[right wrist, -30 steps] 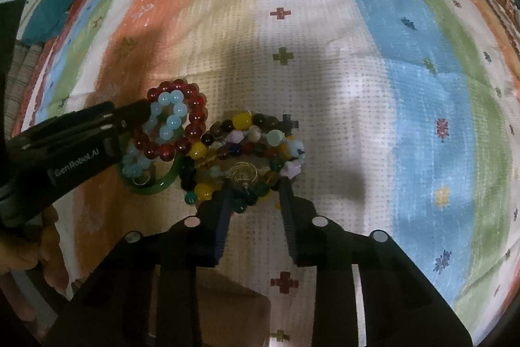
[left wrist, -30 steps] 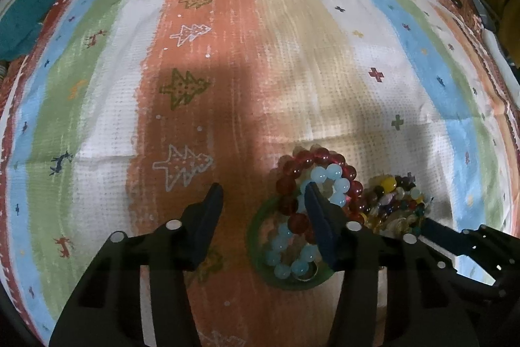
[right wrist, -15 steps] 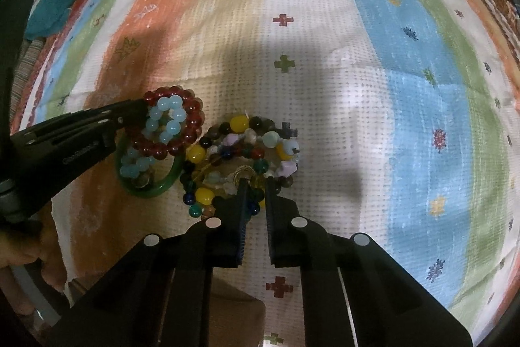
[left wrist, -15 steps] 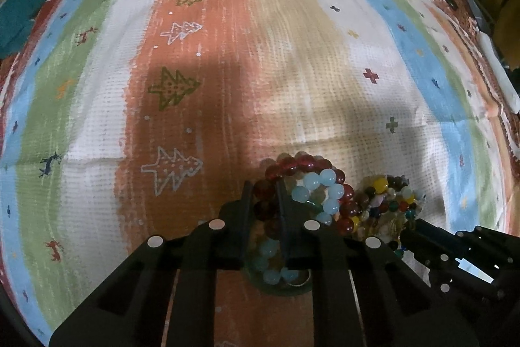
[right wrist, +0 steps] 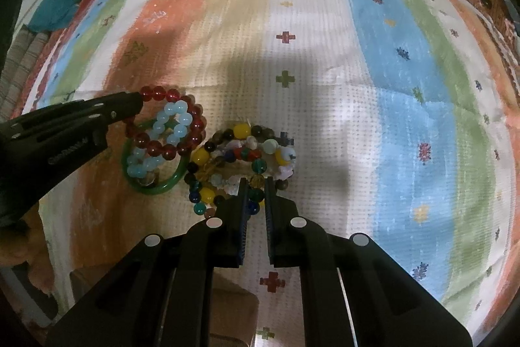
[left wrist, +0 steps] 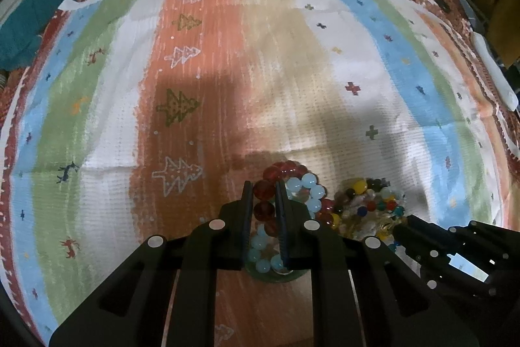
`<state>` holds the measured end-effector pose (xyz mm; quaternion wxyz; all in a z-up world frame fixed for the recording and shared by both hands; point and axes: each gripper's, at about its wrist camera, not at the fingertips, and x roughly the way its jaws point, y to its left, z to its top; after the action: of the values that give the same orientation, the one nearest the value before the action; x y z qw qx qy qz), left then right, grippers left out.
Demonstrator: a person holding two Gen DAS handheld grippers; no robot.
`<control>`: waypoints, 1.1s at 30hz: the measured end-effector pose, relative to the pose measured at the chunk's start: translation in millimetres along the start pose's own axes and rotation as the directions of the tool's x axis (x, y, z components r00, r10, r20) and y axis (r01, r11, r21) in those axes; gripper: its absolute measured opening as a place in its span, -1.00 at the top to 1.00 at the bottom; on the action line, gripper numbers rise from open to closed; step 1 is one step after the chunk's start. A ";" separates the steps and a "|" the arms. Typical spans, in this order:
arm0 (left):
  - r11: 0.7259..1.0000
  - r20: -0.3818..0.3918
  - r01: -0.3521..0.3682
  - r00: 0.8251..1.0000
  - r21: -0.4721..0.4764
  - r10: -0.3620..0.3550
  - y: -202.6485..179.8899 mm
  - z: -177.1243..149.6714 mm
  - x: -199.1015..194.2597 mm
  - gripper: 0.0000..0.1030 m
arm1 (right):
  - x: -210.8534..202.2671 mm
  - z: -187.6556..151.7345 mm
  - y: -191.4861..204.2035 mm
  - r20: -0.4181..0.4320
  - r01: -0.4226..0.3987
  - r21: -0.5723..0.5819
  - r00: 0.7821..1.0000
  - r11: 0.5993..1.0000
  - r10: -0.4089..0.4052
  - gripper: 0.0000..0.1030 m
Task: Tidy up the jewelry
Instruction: 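Grasp the multicolour bead bracelet with the right tool while the left tool grasps the red bead bracelet, then lift both held bracelets and carry them over the silver tin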
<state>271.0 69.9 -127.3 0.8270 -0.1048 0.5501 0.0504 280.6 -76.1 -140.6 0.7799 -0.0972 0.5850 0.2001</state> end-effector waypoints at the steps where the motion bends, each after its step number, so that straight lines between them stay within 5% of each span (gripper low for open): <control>1: 1.000 0.003 -0.001 1.000 0.002 0.001 -0.8 -0.1 -1.7 0.75 | -1.0 -0.3 0.6 0.002 0.000 0.000 1.000 1.000 0.000 0.80; 33: 0.999 0.109 -0.029 0.994 0.024 0.026 -10.2 -15.0 -68.9 0.75 | -55.3 -4.6 4.7 0.138 0.033 -0.045 0.990 0.998 -0.027 0.80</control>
<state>232.7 58.7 -68.3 0.8561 -0.0837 0.5065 0.0604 261.6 -84.6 -88.9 0.8187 -0.1103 0.5235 0.2084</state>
